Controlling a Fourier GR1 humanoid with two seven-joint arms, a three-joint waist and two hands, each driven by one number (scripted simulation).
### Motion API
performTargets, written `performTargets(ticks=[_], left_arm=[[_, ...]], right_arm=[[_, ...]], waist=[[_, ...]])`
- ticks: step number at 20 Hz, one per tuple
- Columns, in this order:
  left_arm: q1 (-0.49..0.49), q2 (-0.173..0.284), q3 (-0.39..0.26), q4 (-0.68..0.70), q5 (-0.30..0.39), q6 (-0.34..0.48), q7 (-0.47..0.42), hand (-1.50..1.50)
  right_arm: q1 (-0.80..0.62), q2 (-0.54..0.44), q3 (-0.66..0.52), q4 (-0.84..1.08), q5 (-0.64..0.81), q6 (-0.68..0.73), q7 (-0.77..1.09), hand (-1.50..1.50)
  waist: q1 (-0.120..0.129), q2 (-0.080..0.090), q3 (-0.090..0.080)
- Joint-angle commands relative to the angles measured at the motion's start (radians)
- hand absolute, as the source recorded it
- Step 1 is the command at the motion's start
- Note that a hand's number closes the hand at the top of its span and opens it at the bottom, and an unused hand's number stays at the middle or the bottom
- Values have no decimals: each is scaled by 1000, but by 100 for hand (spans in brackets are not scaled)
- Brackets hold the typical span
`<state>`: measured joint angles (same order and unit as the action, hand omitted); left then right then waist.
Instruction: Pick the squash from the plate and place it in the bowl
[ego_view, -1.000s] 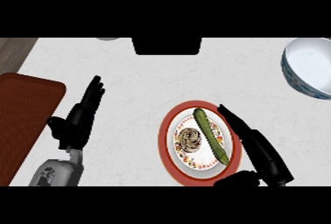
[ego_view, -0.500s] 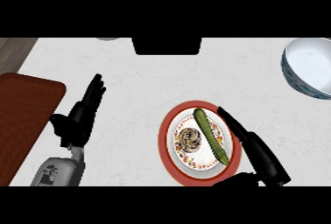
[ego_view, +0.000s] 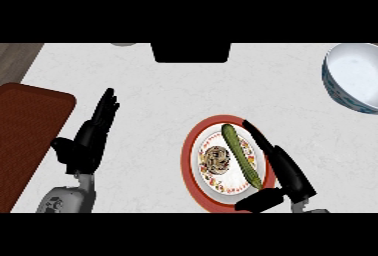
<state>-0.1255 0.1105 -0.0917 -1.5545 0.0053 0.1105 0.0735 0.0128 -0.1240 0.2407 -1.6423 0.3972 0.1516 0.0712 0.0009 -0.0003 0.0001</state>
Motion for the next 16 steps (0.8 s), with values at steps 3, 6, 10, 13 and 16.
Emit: performTargets(ticks=[3, 6, 10, 13, 16], left_arm=[[-32, -12, 23, 2, -25, -28, 37, 0], [48, -28, 8, -50, -33, -24, 12, 0], [-20, 0, 38, -41, -16, -34, 64, 0], [-41, -40, 40, 57, -23, -34, -18, 0], [-55, -24, 60, 66, -24, -48, -8, 0]], right_arm=[[-13, 27, -32, 98, 13, -4, -81, -150], [19, 8, -37, 119, 37, -22, -145, -150], [-100, 25, -45, 267, 165, -122, -90, -150], [-90, 39, -18, 220, 207, -123, -35, -150], [-97, 79, 21, 329, 264, -171, -77, -150]], waist=[[-1, 0, 0], [-1, 0, 0], [4, 1, 0], [-1, 1, 0], [0, 1, 0]])
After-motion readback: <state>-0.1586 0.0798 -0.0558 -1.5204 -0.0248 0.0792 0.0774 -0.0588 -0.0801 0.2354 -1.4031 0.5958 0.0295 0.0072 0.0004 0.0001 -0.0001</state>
